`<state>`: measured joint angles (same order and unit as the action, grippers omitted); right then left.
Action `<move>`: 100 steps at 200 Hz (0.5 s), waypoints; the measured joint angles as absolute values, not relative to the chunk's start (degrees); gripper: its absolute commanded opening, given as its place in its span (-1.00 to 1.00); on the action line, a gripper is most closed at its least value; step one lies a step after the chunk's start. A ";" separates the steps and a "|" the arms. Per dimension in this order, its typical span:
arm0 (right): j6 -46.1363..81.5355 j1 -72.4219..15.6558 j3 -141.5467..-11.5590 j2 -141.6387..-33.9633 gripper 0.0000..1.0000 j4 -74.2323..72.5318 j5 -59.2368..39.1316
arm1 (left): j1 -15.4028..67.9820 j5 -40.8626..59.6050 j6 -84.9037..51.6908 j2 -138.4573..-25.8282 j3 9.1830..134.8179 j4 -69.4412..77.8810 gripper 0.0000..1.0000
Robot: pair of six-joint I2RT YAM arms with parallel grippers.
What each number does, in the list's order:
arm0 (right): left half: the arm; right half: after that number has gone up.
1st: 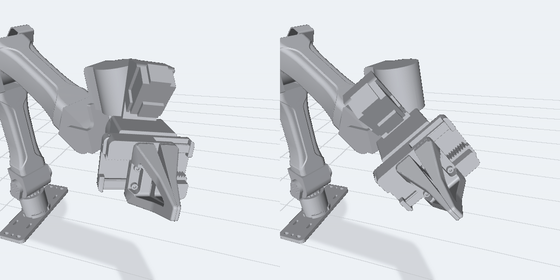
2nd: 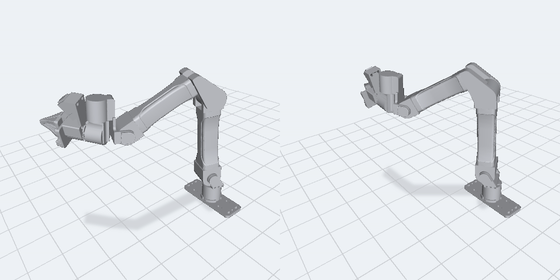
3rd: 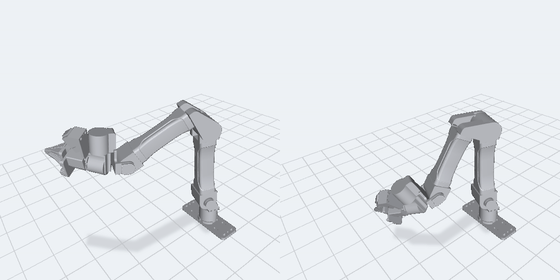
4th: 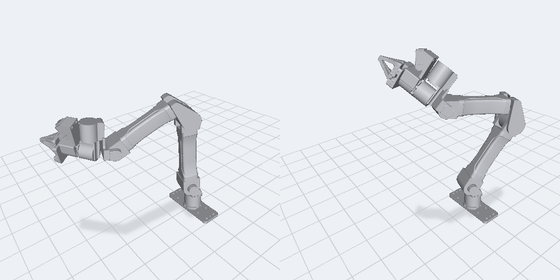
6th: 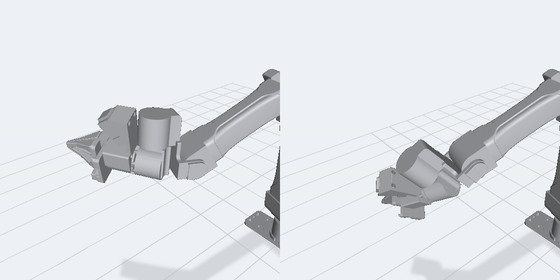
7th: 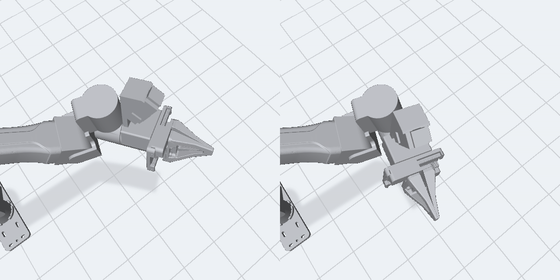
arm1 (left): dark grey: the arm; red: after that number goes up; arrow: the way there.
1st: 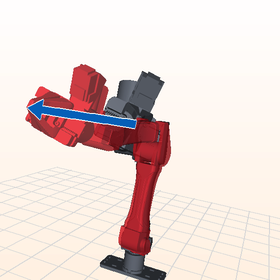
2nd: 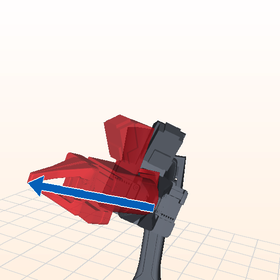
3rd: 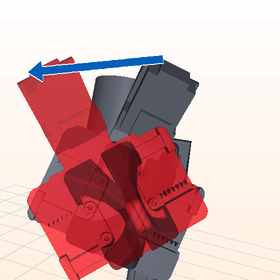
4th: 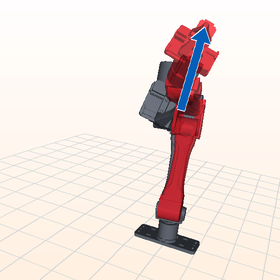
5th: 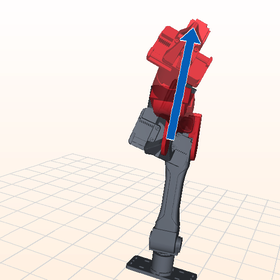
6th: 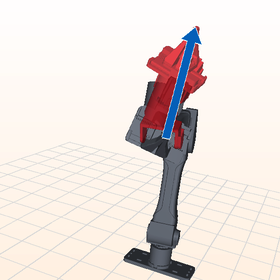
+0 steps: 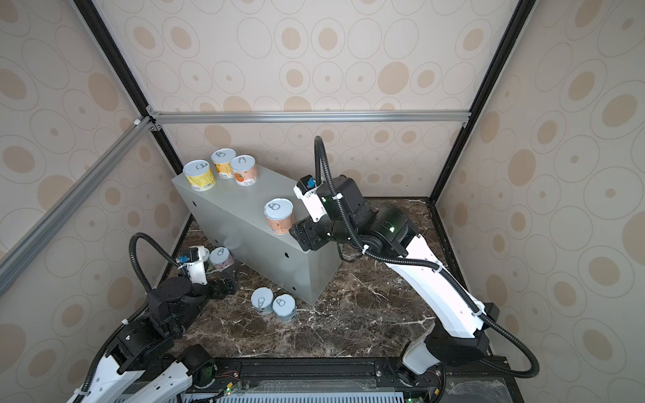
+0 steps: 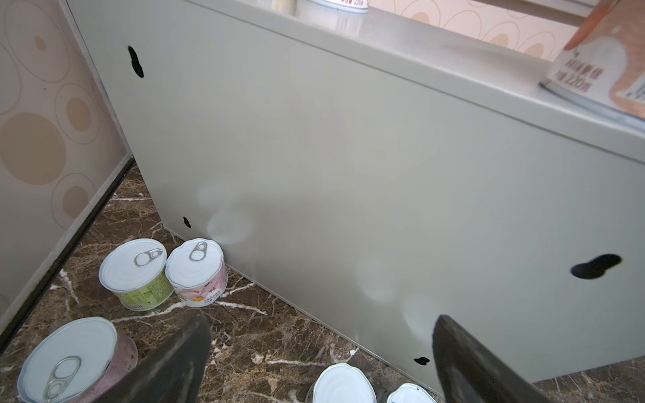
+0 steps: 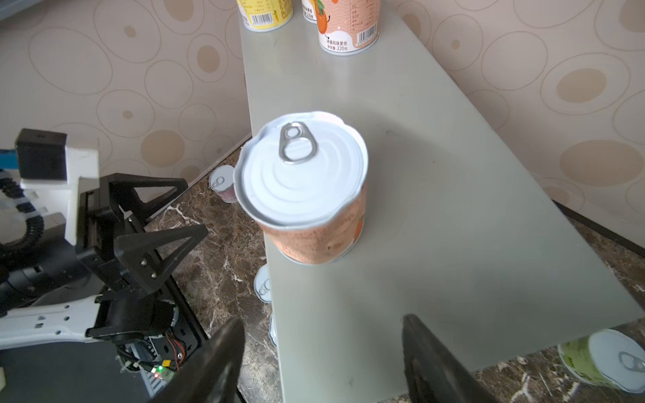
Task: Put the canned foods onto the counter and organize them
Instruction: 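Lower the held can onto the cabinet top near its nearer end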
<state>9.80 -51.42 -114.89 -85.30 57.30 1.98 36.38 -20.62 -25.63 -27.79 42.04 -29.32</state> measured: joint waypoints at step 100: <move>13.23 -51.42 -101.32 -78.81 -0.12 45.01 0.95 | 36.38 -17.85 -31.33 -27.27 38.11 -29.41 0.98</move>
<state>13.23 -51.42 -101.32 -78.81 45.01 0.95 36.38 -17.85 -31.33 -27.27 38.11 -29.41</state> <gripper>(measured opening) 0.462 0.992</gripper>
